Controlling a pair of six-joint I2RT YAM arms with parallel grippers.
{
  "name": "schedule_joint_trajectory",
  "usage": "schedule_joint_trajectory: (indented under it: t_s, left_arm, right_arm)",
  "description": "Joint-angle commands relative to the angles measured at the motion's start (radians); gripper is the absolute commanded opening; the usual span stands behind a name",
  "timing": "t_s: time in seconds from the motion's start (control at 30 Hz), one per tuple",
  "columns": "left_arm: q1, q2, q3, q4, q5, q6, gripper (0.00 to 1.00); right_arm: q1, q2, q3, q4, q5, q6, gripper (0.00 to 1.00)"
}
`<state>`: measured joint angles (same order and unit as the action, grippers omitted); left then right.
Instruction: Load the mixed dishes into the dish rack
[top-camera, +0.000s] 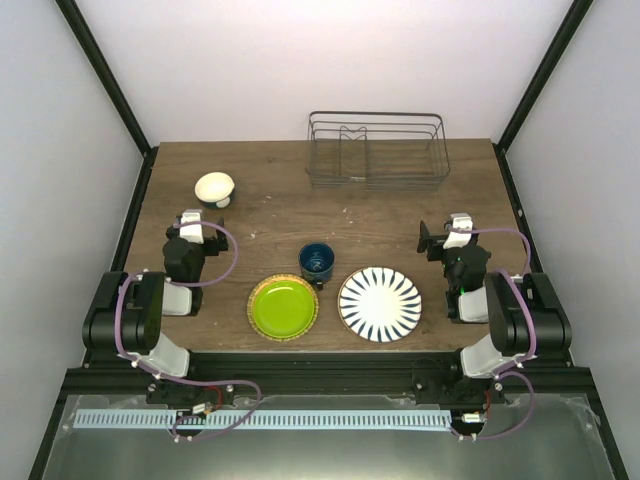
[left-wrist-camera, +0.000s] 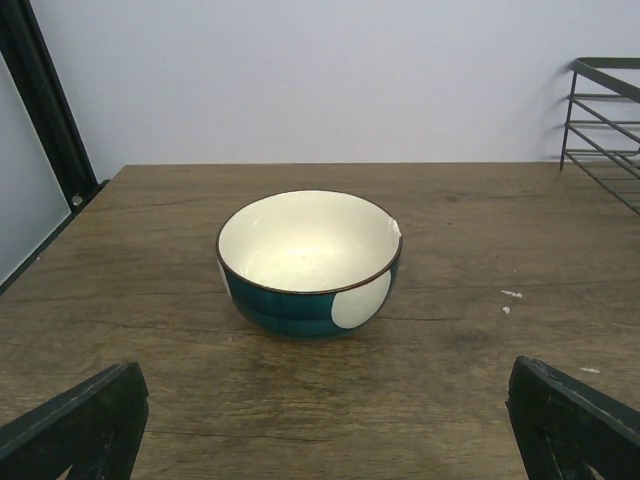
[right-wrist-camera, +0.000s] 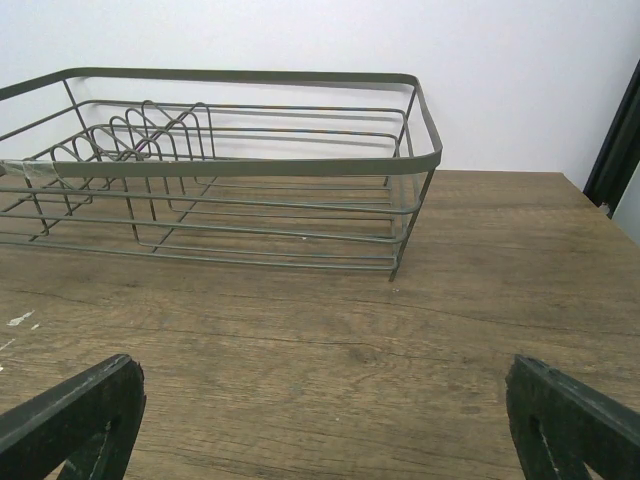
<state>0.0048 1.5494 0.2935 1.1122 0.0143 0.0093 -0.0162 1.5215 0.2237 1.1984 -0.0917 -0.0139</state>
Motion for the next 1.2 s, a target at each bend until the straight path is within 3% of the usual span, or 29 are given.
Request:
schedule_joint_trajectory:
  t_s: [0.0, 1.17]
  left_arm:
    - [-0.002, 0.006, 0.015, 0.011, 0.026, 0.013, 1.0]
    - [-0.001, 0.005, 0.012, 0.014, 0.038, 0.015, 0.99]
  right_arm:
    - [-0.007, 0.0, 0.019, 0.038, 0.015, 0.0, 1.0]
    - [-0.008, 0.0, 0.019, 0.034, 0.013, 0.002, 1.0]
